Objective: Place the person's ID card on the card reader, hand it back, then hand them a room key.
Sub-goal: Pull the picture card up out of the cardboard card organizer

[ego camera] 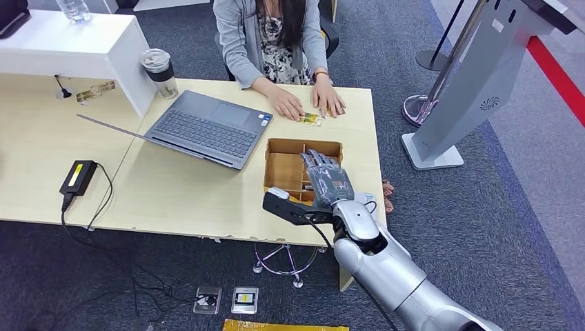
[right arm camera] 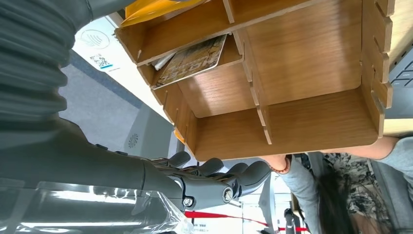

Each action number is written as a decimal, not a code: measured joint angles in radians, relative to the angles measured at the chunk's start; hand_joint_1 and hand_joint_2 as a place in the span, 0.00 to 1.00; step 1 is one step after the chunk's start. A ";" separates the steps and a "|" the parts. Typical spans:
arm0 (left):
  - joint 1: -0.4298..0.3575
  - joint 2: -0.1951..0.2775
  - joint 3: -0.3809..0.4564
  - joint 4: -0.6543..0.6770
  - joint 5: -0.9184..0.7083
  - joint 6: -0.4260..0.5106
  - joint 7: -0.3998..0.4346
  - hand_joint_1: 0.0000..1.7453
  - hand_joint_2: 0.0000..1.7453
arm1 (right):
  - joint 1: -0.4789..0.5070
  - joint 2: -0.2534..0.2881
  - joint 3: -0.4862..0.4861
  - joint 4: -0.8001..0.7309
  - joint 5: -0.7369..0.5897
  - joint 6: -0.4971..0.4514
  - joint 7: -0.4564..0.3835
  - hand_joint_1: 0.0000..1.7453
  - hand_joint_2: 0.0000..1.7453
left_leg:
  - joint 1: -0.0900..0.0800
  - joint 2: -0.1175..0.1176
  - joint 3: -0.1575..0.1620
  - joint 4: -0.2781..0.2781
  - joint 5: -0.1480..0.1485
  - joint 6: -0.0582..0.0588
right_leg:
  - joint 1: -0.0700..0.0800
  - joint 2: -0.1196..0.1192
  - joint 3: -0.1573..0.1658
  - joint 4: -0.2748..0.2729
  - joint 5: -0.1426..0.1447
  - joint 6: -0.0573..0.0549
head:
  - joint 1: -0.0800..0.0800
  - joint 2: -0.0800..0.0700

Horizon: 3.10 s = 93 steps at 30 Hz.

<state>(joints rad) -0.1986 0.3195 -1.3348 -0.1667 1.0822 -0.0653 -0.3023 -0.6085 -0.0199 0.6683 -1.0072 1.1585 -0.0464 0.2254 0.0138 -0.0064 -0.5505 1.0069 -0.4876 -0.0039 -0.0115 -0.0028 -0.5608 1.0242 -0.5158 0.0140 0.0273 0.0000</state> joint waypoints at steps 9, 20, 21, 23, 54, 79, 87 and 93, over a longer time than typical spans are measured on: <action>0.000 0.000 0.000 0.000 0.003 0.000 0.000 0.00 0.00 | -0.005 0.013 0.000 0.029 0.002 -0.005 -0.013 0.00 1.00 | 0.000 0.000 0.000 0.000 0.000 0.000 | 0.000 0.000 0.000 0.000 0.000 0.000 | 0.000 0.000; 0.000 0.001 0.000 0.000 0.007 -0.004 -0.001 0.00 0.00 | -0.011 0.024 0.000 0.057 0.008 0.023 -0.033 0.46 1.00 | 0.000 0.000 0.000 0.000 0.000 0.000 | 0.000 0.000 0.000 0.000 0.000 0.000 | 0.000 0.000; 0.000 0.001 0.000 0.000 0.007 -0.004 -0.001 0.00 0.00 | -0.012 0.024 0.000 0.060 0.008 0.025 -0.035 0.21 1.00 | 0.000 0.000 0.000 0.000 0.000 0.000 | 0.000 0.000 0.000 0.000 0.000 0.000 | 0.000 0.000; 0.000 0.001 0.000 0.000 0.008 -0.004 -0.001 0.00 0.00 | -0.014 0.024 0.000 0.064 0.014 0.025 -0.037 0.00 1.00 | 0.000 0.000 0.000 0.000 0.000 0.000 | 0.000 0.000 0.000 0.000 0.000 0.000 | 0.000 0.000; 0.000 0.001 0.000 0.000 0.020 0.000 -0.001 0.00 0.00 | -0.017 0.032 0.000 0.100 0.017 0.025 -0.061 0.33 1.00 | 0.000 0.000 0.000 0.000 0.000 0.000 | 0.000 0.000 0.000 0.000 0.000 0.000 | 0.000 0.000; 0.000 0.004 0.000 0.000 0.016 -0.004 -0.005 0.00 0.00 | -0.017 0.040 0.000 0.139 -0.006 0.026 -0.064 0.27 1.00 | 0.000 0.000 0.000 0.000 0.000 0.000 | 0.000 0.000 0.000 0.000 0.000 0.000 | 0.000 0.000; 0.000 0.007 -0.001 0.000 0.015 -0.005 -0.010 0.00 0.00 | -0.017 0.040 -0.001 0.139 -0.023 0.007 -0.072 0.00 0.50 | 0.000 0.000 0.000 0.000 0.000 0.000 | 0.000 0.000 0.000 0.000 0.000 0.000 | 0.000 0.000; 0.000 0.008 -0.002 0.000 0.014 -0.005 -0.012 0.00 0.00 | -0.024 0.039 -0.003 0.139 -0.033 -0.011 -0.071 0.00 1.00 | 0.000 0.000 0.000 0.000 0.000 0.000 | 0.000 0.000 0.000 0.000 0.000 0.000 | 0.000 0.000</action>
<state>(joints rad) -0.1985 0.3276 -1.3371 -0.1663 1.0957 -0.0700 -0.3140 -0.6322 0.0194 0.6653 -0.8682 1.1251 -0.0571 0.1540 0.0138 -0.0063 -0.5501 1.0070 -0.4874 -0.0040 -0.0115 -0.0023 -0.5608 1.0243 -0.5158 0.0140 0.0271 0.0000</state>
